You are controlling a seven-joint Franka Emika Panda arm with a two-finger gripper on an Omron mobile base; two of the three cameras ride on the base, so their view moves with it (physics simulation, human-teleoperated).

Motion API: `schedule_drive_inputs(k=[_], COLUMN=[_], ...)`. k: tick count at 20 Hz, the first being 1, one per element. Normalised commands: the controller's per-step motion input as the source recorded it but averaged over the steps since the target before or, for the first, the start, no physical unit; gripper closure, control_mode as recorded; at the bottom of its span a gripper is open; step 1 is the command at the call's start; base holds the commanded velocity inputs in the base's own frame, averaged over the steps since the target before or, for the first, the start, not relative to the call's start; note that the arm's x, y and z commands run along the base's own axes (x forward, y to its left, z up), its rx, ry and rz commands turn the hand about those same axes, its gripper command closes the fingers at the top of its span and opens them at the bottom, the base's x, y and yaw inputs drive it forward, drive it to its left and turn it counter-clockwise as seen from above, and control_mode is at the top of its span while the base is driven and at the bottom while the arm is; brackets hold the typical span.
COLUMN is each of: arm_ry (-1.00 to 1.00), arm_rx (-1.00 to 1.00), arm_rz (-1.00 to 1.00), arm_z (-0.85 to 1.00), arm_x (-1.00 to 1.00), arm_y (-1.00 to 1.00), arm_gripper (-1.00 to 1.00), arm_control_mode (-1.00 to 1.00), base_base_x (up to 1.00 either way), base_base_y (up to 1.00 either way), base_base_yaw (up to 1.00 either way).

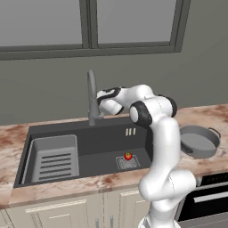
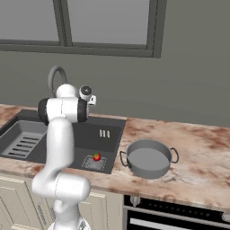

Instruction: Dump the tomato from the pot into the sink. Then turn on the water and wash the tomato. Then turn off the water and put the tomato back in the pot.

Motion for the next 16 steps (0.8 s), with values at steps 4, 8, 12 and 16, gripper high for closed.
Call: schedule_drive_inputs(k=[4, 8, 12, 16], arm_ry=[0.0, 0.0, 0.0, 0.0], arm_rx=[0.0, 0.0, 0.0, 0.0], arm_rz=[-0.03, -0.03, -0.03, -0.03], arm_z=[-0.15, -0.2, -0.17, -0.15], arm_x=[0.25, 0.26, 0.2, 0.26], arm_y=[0.0, 0.0, 0.0, 0.0], arm_gripper=[-1.0, -1.0, -1.0, -1.0], arm_control_mode=[-1.0, -1.0, -1.0, -1.0], base_base_x=[0.0, 0.0, 0.0, 0.0], base_base_y=[0.0, 0.0, 0.0, 0.0], base_base_yaw=[0.0, 0.0, 0.0, 0.0])
